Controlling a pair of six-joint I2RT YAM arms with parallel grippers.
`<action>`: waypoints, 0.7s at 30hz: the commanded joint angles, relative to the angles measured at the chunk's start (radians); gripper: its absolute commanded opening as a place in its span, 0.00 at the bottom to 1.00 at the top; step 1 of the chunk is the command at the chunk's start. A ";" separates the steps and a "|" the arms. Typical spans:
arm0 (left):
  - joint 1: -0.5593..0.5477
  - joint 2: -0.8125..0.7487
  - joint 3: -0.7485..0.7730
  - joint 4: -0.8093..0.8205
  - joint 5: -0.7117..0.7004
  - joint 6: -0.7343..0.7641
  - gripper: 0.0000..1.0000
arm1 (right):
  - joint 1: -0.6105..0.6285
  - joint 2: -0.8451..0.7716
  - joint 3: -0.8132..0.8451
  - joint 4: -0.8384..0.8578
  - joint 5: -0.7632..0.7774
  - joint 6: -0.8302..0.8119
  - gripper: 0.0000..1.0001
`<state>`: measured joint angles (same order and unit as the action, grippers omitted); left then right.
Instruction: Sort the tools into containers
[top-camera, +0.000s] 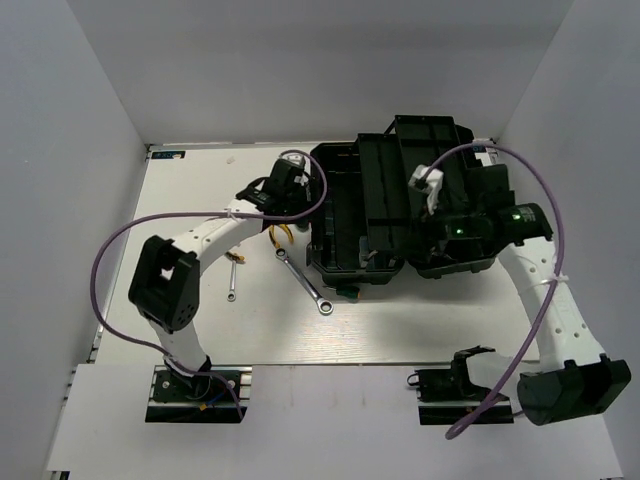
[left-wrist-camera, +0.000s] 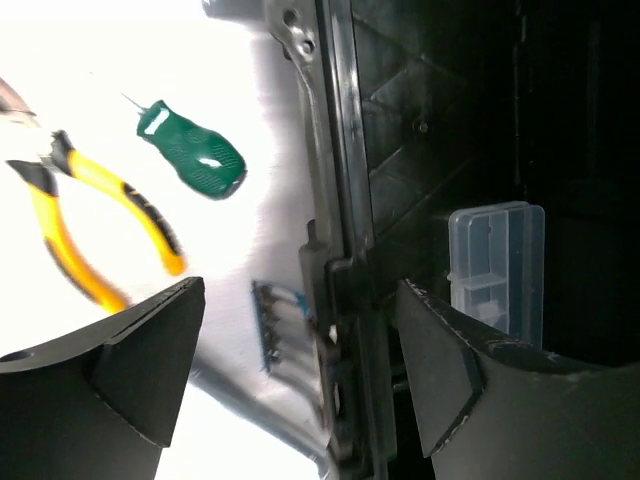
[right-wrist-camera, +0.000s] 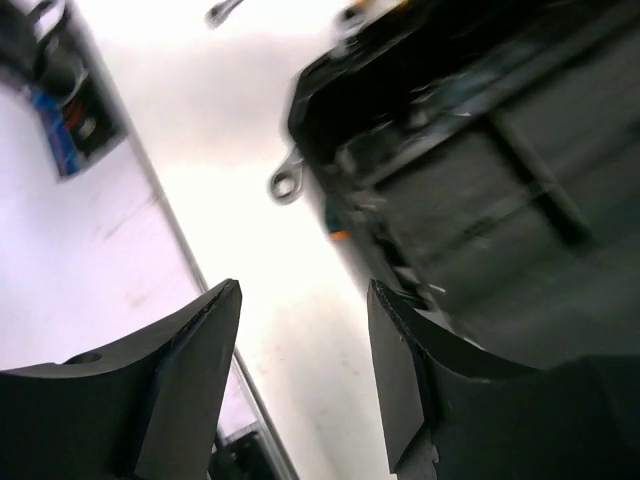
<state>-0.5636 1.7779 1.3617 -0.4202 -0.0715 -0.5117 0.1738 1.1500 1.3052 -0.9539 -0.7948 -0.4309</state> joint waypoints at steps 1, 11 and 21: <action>0.008 -0.152 0.033 -0.051 -0.039 0.067 0.87 | 0.143 0.004 -0.055 -0.032 0.043 -0.048 0.60; 0.018 -0.731 -0.363 -0.095 -0.238 0.160 1.00 | 0.576 0.066 -0.204 0.154 0.504 -0.071 0.70; 0.018 -1.112 -0.567 -0.189 -0.367 0.118 1.00 | 0.901 0.217 -0.369 0.427 0.961 -0.101 0.83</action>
<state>-0.5507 0.6800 0.8131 -0.5755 -0.3931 -0.3836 1.0149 1.3350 0.9749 -0.6529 -0.0418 -0.5091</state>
